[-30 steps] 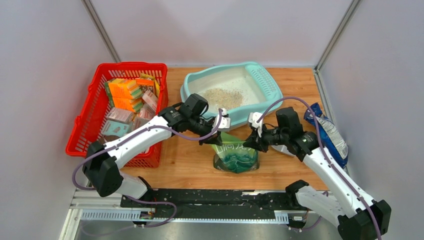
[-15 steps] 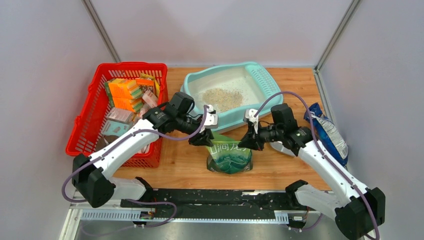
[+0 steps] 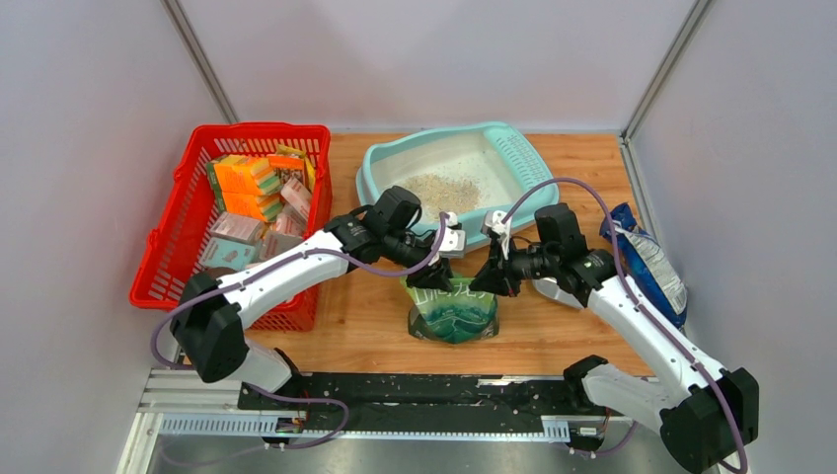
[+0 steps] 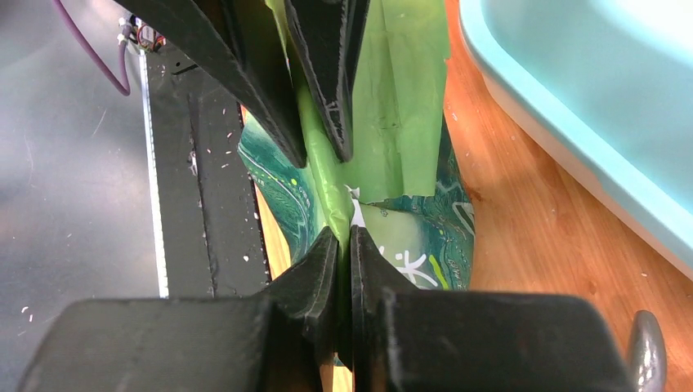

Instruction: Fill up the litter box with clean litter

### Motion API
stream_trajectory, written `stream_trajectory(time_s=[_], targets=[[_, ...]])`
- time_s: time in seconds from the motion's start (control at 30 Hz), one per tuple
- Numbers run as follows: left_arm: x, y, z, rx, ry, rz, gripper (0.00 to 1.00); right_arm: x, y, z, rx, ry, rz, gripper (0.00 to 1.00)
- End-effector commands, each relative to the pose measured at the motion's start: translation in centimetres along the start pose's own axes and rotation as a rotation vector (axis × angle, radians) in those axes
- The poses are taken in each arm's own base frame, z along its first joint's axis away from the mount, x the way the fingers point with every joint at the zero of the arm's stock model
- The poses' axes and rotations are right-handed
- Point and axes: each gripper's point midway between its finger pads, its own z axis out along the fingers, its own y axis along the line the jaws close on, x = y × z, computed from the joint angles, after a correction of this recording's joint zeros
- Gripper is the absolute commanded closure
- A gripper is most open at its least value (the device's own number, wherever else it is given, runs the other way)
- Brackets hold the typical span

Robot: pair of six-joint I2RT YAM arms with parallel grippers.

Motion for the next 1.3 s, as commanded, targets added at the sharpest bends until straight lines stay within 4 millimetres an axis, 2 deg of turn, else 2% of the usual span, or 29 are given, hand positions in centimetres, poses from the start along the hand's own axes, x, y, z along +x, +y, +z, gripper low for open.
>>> stream_trajectory(time_s=[0.0,0.13,0.17,0.23,0.33,0.5,0.7,0.77,0.8,0.9,1.0,1.1,1.27], targets=[[-2.4,1.7,0.4,-0.048,-0.052,0.042,0.72,-2.5,-0.2,-0.6,0.028,-0.075,-0.031,1.00],[-2.3,1.7,0.6,-0.040,-0.054,0.023,0.99,-2.0,-0.3,-0.8,0.035,-0.068,-0.013,0.97],[-2.3,1.7,0.6,-0.041,-0.054,0.015,1.00,-2.0,-0.4,-1.0,0.043,-0.069,-0.010,0.94],[-2.3,1.6,0.5,-0.040,-0.056,0.008,1.00,-1.5,-0.5,-1.4,0.050,-0.056,0.006,0.82],[-2.2,1.3,0.5,-0.040,-0.053,-0.006,1.00,-1.1,-0.3,-2.0,0.060,-0.037,0.005,0.76],[-1.7,1.1,0.5,-0.038,-0.048,-0.027,1.00,-0.9,0.0,-2.8,0.082,-0.027,-0.017,0.75],[-1.9,1.2,0.6,-0.040,-0.056,-0.042,1.00,0.1,0.4,-3.0,0.068,-0.001,-0.023,0.81],[-2.2,1.3,0.5,-0.043,-0.063,-0.044,1.00,0.2,0.5,-3.0,0.066,0.005,-0.031,0.91],[-2.3,1.2,0.6,-0.038,-0.068,-0.045,0.90,0.2,0.5,-3.0,0.066,0.005,-0.035,0.93],[-3.4,1.1,0.8,-0.016,-0.109,-0.048,0.74,-0.4,0.6,-3.0,0.067,-0.014,-0.029,0.97],[-4.9,1.6,1.5,0.003,-0.153,-0.054,0.69,-1.3,0.8,-2.9,0.051,-0.042,-0.021,1.00],[-6.3,1.8,2.5,0.041,-0.184,-0.049,0.69,-1.9,0.8,-2.8,0.043,-0.060,-0.005,1.00],[-6.7,1.8,3.7,0.089,-0.174,-0.050,0.73,-2.2,0.6,-2.8,0.048,-0.061,0.003,1.00]])
